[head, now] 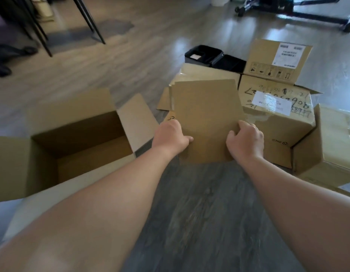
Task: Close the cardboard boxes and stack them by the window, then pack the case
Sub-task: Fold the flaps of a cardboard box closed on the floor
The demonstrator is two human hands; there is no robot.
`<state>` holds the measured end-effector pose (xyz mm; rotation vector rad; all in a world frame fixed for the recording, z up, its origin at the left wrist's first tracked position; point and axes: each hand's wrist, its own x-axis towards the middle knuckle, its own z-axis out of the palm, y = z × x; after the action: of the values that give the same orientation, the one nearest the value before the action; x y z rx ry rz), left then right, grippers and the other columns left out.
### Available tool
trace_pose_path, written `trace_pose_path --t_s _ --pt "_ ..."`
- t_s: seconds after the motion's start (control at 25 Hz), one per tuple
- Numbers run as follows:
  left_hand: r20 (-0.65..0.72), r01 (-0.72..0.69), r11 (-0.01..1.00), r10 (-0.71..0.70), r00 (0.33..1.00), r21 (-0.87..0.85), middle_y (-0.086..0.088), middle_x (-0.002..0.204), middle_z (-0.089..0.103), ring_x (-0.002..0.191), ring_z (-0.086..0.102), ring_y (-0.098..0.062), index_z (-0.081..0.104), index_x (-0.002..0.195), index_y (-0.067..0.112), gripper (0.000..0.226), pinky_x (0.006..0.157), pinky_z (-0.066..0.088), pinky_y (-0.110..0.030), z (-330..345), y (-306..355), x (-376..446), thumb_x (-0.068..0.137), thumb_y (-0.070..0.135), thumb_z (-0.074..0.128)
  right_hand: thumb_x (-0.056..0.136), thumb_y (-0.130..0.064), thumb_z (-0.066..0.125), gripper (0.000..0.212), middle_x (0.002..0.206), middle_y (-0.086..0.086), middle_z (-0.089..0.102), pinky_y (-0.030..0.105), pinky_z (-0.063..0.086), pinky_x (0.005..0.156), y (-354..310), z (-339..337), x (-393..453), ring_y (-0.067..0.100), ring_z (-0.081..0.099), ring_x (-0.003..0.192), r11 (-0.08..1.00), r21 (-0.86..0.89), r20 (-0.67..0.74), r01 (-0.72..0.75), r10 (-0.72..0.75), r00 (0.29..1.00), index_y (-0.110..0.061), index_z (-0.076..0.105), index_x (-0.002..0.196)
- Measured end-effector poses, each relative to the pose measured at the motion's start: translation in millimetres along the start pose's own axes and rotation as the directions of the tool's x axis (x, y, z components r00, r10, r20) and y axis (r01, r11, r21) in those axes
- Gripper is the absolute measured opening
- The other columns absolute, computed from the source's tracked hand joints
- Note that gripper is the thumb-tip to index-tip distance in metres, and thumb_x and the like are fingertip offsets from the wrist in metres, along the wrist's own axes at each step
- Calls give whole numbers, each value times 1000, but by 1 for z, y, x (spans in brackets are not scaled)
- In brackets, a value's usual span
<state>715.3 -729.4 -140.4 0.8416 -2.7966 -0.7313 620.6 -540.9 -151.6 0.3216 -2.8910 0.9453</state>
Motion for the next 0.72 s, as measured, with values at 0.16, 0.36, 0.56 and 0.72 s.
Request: trace_pose_path --t_s 0.16,0.36,0.56,0.72 --pt "-106 148 989 -149 983 -15 -2 73 61 69 62 -23 55 75 15 46 59 50 -31 -63 -51 -6 77 54 78 90 -22 52 40 120 14 61 40 42 90 -75 22 1 39 51 116 986 35 73 164 -166 983 -7 60 127" --pt "-128 406 911 -412 902 -68 -2 62 68 49 67 -19 61 76 16 44 56 62 -36 -98 -149 -61 76 56 78 88 -24 56 41 123 11 62 49 45 99 -161 86 -31 39 49 118 939 1 362 345 -322 875 -17 59 129" --pt "-79 610 790 -613 786 -60 -1 60 69 55 69 -20 71 79 16 43 63 61 -34 -103 -226 -123 75 59 74 81 -23 53 22 99 3 56 75 11 107 -217 139 -93 35 43 120 793 -201 556 575 -390 734 -28 62 101" --pt "-45 683 723 -689 723 -107 5 44 62 36 61 -11 71 68 17 41 47 53 -24 -92 -253 -158 78 57 72 82 -26 49 21 98 2 56 81 4 106 -230 166 -123 36 44 120 703 -147 650 696 -462 604 -31 54 101"
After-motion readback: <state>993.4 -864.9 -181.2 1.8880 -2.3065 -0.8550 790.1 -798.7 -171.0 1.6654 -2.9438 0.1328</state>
